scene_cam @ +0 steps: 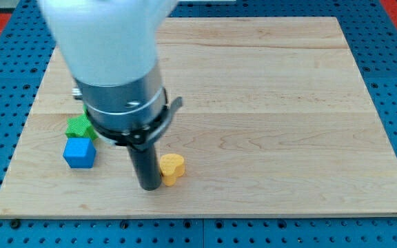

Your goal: Separate the green blocks from the vertical line of blocks

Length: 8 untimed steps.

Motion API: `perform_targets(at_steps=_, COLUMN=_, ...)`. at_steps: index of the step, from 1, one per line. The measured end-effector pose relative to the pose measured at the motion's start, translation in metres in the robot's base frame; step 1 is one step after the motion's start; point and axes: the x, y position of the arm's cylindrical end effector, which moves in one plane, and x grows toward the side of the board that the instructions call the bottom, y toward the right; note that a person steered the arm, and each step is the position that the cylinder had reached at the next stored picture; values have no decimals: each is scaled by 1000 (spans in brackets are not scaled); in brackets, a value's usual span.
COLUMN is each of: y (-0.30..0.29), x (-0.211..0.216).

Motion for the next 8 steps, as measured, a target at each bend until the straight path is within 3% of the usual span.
perform_targets(at_steps=1, y=30, x=7)
perform_targets(at_steps=3, y=51, x=-116)
perform_targets(at_steps=4, y=62, x=-131)
perform_targets(at_steps=5, y=70, x=-28)
perform_targets(at_steps=6, y=-3, x=31)
perform_targets(at_steps=7, y=-118, x=20)
perform_targets(at_steps=8, y=-142, x=-30)
